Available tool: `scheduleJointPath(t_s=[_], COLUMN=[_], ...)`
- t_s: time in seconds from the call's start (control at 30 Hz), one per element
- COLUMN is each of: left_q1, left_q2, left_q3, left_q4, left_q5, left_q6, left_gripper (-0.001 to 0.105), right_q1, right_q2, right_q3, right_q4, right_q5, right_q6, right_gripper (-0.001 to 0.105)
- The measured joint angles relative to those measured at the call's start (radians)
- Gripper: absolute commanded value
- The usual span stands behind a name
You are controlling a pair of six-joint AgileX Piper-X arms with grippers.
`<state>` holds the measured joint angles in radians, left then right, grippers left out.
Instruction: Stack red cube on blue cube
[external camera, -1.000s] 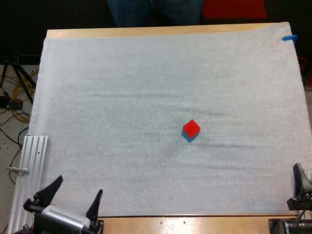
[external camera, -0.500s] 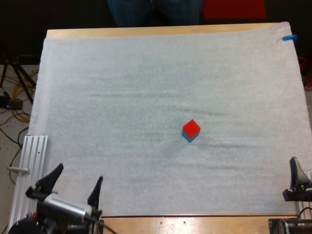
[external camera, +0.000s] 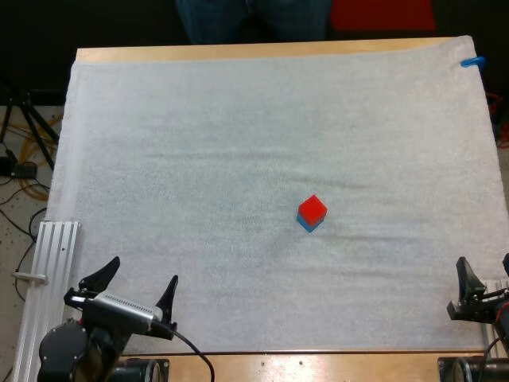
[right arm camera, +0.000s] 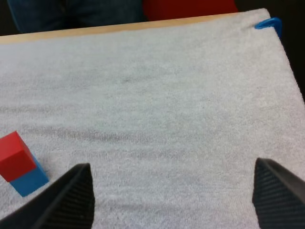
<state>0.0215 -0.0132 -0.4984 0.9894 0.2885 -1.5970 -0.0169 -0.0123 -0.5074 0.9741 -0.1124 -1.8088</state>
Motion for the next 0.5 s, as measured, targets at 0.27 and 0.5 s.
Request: scheduleJointPath(t_s=[0.27,0.5], left_q1=[0.0,0.0], left_q2=[0.0,0.0], left_q3=[0.005,0.005], left_q4=[0.0,0.0], left_q5=[0.0,0.0], left_q6=[-0.004,-0.004], left_gripper=[0.087,0.087], right_q1=[0.0,0.0], right_q2=[0.0,0.0], right_q3=[0.0,0.0], right_q4=[0.026,0.028], right_q5=[0.004,0.003], right_q6=[0.0,0.0], right_gripper=[0.067,0.067])
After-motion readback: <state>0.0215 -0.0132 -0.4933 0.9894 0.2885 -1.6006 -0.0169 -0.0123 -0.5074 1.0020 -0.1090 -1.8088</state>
